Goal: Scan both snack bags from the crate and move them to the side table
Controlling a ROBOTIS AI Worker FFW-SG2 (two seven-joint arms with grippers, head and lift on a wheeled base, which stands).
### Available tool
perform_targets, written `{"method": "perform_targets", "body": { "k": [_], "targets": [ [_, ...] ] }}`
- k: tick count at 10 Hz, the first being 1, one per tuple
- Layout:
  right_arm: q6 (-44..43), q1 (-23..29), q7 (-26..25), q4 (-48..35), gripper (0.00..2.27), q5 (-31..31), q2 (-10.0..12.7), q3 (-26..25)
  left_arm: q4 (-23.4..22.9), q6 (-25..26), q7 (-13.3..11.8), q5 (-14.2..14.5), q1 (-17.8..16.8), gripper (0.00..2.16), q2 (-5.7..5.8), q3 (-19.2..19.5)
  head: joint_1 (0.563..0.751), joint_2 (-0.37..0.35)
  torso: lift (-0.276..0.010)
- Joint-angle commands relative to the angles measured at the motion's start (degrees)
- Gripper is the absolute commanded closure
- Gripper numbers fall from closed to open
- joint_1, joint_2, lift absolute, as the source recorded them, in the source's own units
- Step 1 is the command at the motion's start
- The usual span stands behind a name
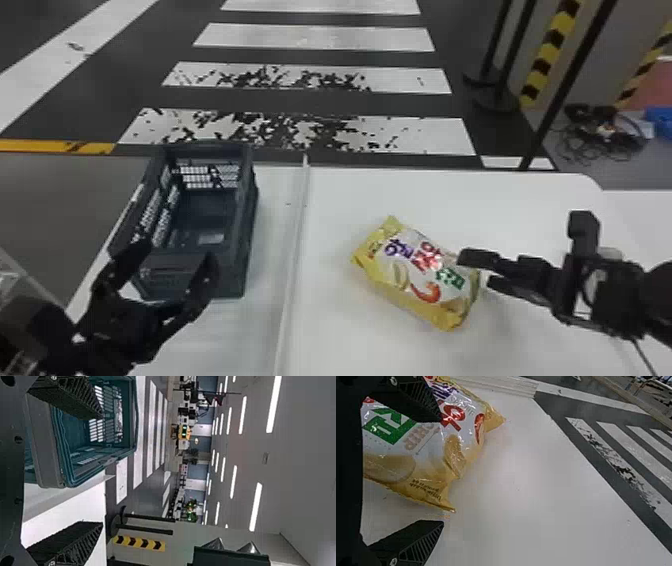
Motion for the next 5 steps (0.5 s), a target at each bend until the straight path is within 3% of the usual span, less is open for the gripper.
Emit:
{"method": "perform_targets", "body": {
  "k": [1,3,4,5],
  "targets": [
    [0.26,-1.02,0.32,2.34,0.1,0.36,-0.06,0.09,0.63,-0.23,-0.09,0.25,-0.37,0.04,0.07,-0.02,0.695,-0.001,-0.099],
    [1.14,-1.98,1.55,3.92,0.22,-0.35,-0.06,-0.18,1.07,-0.23,-0.17,0.43,-0.63,0.04,-0.02,-0.29,0.695,0.002,-0.099],
    [1.32,-2.33,2.26,4.54,0.47,-0.61,-0.06,-0.44,1.07,-0.23,-0.17,0.43,-0.72,0.04,-0.02,-0.29,0.695,0.005,-0.099],
    [2.02,-2.77,3.22,5.51,0.88,-0.61,-0.15,-0.53,1.51,-0.23,-0.17,0.43,-0.99,0.04,0.07,-0.46,0.695,0.009,-0.099]
  ]
}}
